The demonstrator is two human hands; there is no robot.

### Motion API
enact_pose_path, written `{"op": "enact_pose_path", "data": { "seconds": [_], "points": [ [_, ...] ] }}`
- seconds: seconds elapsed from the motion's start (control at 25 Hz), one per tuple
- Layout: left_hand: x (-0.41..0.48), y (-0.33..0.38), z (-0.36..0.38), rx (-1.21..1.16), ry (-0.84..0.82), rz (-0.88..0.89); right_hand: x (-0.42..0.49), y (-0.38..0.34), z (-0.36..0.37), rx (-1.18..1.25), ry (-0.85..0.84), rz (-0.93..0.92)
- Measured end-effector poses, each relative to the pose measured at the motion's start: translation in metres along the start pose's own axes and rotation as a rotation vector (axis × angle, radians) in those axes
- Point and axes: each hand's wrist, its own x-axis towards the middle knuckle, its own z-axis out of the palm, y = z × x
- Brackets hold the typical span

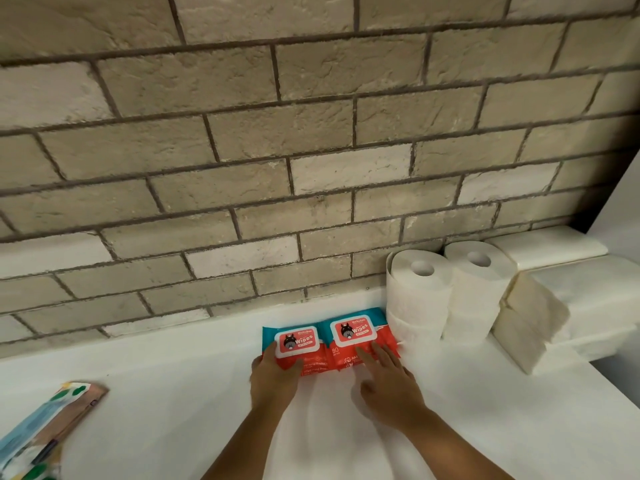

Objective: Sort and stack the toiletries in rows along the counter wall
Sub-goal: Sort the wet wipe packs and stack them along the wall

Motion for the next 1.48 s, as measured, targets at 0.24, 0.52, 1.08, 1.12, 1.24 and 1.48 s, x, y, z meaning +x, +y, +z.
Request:
{"op": "enact_pose_path", "data": {
  "seconds": [0.24,0.52,1.08,1.12,1.24,1.48],
  "points": [
    [-0.009,0.005,-0.018,0.216,0.101,-0.013,-0.016,-0.021,-0.018,0.159,0.039,-0.036],
    [-0.041,0.020,-0.053,0.015,-0.123,0.073,-0.049,-0.066,-0.041,0.512,0.058,0.020],
    [-0.091,-0.079,-0.205,-0.088,-0.116,0.154,-0.096,-0.208,-0.033,0.666,-0.119,-0.018],
    [-0.091,-0.091,-0.217,-0.078,-0.097,0.162,-0.098,-0.219,-0.027,0.663,-0.137,-0.029],
    [-0.089,-0.124,-0.252,-0.024,-0.020,0.176,-0.102,-0.252,-0.015,0.660,-0.188,-0.056],
    [-0.088,-0.198,-0.315,0.124,0.067,0.049,-0.115,-0.320,0.019,0.616,-0.329,-0.098]
  ]
}}
